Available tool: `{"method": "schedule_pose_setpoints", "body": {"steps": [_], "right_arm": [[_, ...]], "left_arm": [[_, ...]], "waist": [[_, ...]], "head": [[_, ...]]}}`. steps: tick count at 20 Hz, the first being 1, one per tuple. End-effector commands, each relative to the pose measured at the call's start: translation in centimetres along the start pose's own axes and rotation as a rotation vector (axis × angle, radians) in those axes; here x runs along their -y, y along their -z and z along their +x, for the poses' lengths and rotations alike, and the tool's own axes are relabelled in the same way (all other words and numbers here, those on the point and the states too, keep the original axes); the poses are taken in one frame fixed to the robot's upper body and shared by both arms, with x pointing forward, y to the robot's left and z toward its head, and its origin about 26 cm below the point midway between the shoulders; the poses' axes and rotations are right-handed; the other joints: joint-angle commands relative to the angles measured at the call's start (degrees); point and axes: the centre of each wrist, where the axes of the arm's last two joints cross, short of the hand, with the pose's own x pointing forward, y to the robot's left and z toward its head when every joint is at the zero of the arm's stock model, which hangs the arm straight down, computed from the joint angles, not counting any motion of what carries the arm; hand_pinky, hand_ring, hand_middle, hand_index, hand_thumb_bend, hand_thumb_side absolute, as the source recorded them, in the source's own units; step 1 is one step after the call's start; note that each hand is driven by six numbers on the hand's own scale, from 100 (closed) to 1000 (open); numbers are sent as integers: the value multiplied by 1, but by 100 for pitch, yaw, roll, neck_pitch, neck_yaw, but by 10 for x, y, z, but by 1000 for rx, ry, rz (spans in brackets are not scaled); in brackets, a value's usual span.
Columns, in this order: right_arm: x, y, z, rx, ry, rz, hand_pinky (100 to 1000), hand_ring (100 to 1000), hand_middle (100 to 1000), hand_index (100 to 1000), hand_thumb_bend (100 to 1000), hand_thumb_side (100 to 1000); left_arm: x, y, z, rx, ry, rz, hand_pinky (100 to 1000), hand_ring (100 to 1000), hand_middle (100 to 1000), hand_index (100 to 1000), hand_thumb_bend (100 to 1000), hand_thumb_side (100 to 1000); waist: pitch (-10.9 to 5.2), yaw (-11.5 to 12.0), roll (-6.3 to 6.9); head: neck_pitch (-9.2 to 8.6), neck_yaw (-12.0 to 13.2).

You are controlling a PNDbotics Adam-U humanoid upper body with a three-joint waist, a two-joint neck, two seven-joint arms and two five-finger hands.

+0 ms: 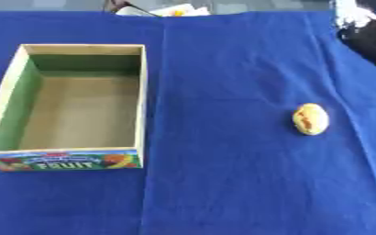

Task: Pick up objects on the table and place them in the box.

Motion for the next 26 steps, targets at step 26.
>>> {"method": "schedule_pose_setpoints", "body": {"steps": [26], "right_arm": [[2,0,10,47,-128,945,916,885,855,1000,267,858]], "left_arm": [[0,8,6,32,-8,-27,623,830,864,905,100,1000]], "waist": [[-109,122,-47]], "head": [[-134,-93]]}}
